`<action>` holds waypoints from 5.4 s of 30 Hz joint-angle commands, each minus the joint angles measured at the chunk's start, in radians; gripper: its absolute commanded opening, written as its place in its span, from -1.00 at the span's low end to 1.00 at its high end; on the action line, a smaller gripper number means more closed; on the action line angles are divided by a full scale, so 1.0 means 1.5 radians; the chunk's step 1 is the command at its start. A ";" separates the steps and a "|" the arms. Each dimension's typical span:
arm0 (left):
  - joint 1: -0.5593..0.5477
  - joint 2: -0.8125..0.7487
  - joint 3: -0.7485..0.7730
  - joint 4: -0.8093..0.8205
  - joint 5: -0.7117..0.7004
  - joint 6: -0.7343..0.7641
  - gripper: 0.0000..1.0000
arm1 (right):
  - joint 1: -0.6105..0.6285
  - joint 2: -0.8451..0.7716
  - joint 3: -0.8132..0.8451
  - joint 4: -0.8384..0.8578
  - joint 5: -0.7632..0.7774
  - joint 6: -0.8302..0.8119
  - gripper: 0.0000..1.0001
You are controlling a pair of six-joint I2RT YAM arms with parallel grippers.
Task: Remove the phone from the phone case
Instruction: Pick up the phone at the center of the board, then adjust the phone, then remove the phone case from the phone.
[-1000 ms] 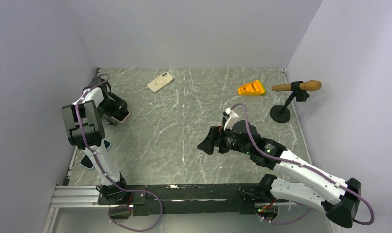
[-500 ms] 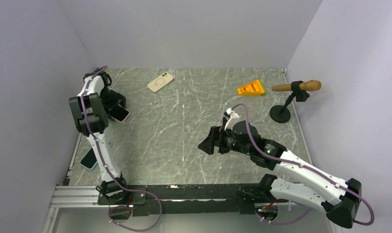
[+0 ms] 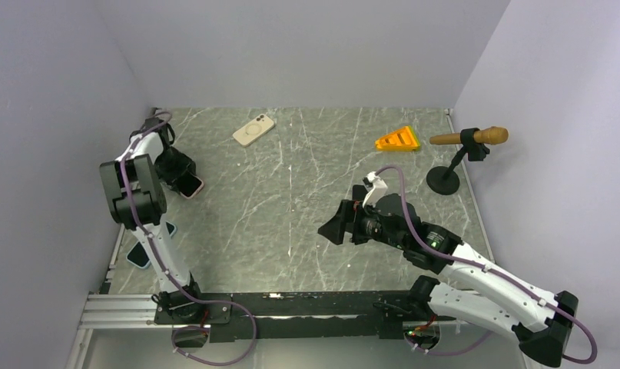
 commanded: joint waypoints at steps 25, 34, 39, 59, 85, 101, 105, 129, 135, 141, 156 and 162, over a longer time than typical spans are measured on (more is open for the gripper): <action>-0.457 -0.948 -0.763 0.389 0.141 0.022 -1.00 | 0.000 0.064 -0.046 0.084 0.026 0.098 0.87; -0.638 -0.977 -0.729 0.367 0.048 0.046 -1.00 | -0.001 0.141 0.037 0.101 0.026 0.120 0.82; -0.723 -0.932 -0.694 0.366 -0.003 0.040 -1.00 | 0.017 0.265 0.165 0.080 -0.002 0.117 0.50; -0.831 -0.899 -0.673 0.354 -0.051 0.019 -0.26 | 0.076 0.363 0.154 0.158 0.041 0.135 -1.00; -0.715 -0.881 -0.750 0.545 0.214 -0.111 0.78 | -0.087 0.028 0.006 0.006 0.005 0.017 -1.00; -0.716 -0.886 -0.782 0.596 0.265 -0.084 -0.21 | -0.088 0.013 0.020 0.163 -0.204 0.064 -1.00; -0.715 -0.888 -0.787 0.611 0.285 -0.082 -0.31 | -0.088 0.026 0.032 0.168 -0.221 0.065 -1.00; -0.697 -0.898 -0.735 0.690 0.412 -0.030 0.63 | -0.082 0.110 0.026 0.232 -0.440 -0.012 -1.00; -0.683 -0.897 -0.722 0.720 0.472 -0.023 0.06 | -0.053 0.132 0.026 0.264 -0.504 -0.039 -1.00; -0.684 -0.869 -0.724 0.789 0.555 -0.051 -0.30 | 0.009 0.178 0.061 0.265 -0.506 -0.072 -1.00; -0.660 -1.053 -0.637 0.539 0.242 -0.044 -1.00 | 0.020 0.145 -0.049 0.359 -0.439 -0.008 0.50; -0.647 -1.046 -0.629 0.567 0.294 -0.088 -1.00 | 0.020 0.122 -0.122 0.538 -0.463 0.092 0.11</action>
